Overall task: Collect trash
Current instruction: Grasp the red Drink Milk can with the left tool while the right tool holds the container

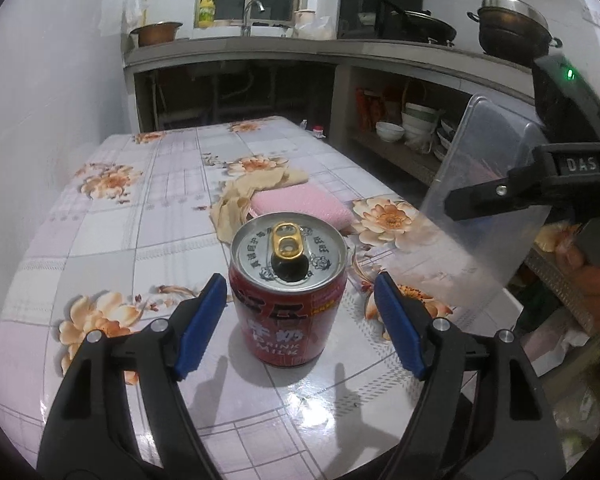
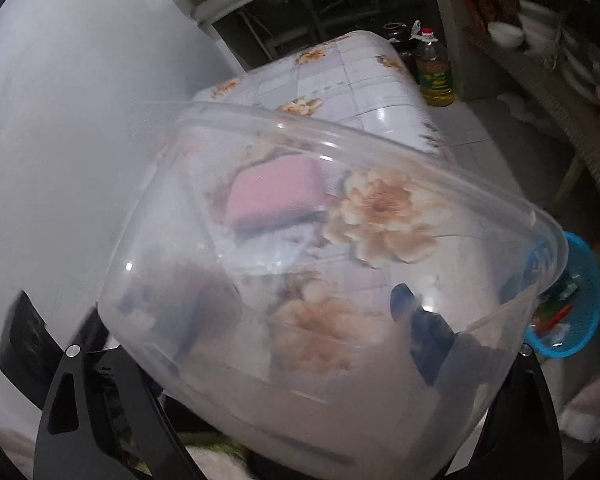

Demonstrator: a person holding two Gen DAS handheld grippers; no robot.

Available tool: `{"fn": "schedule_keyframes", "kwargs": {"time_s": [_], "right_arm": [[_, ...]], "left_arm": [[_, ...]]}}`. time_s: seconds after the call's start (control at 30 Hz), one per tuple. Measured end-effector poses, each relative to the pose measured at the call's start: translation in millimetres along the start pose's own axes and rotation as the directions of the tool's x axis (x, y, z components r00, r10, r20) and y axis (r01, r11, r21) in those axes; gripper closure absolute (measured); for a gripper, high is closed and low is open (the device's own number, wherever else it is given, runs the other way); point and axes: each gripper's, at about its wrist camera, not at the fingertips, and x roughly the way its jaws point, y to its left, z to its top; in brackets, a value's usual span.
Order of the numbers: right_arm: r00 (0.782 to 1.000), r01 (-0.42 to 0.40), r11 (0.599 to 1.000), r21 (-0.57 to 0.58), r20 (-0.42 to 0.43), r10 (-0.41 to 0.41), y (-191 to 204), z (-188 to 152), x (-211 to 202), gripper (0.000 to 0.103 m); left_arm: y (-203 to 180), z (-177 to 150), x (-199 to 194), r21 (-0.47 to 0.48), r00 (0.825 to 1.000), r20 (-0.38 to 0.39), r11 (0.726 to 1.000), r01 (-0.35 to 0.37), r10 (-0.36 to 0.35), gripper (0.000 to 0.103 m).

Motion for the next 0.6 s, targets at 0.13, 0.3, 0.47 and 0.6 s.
{"fn": "schedule_keyframes", "kwargs": {"time_s": [0.13,0.3,0.47,0.6], "right_arm": [[0.992,0.076,0.991,-0.113,-0.091,-0.087,1.9,1.8,-1.0,0.014],[0.987,0.113,0.985,-0.128,-0.098,-0.126,1.0,6.3,20.2,0.013],[0.975,0.212,0.967,-0.144,-0.043,-0.220,5.6,9.9,67.5,0.012],[0.984,0.179,0.971,-0.160,0.026,-0.177,6.5,5.3,75.5,0.011]], "left_arm": [[0.9,0.7,2.6,-0.009,1.000,-0.008,1.000,0.000,-0.001,0.031],[4.5,-0.3,5.6,-0.035,1.000,-0.020,0.999,-0.004,0.003,0.031],[6.4,-0.4,8.8,-0.043,0.999,-0.033,0.999,-0.005,0.004,0.031],[5.6,-0.5,9.2,-0.038,1.000,-0.030,0.999,0.007,-0.008,0.031]]}}
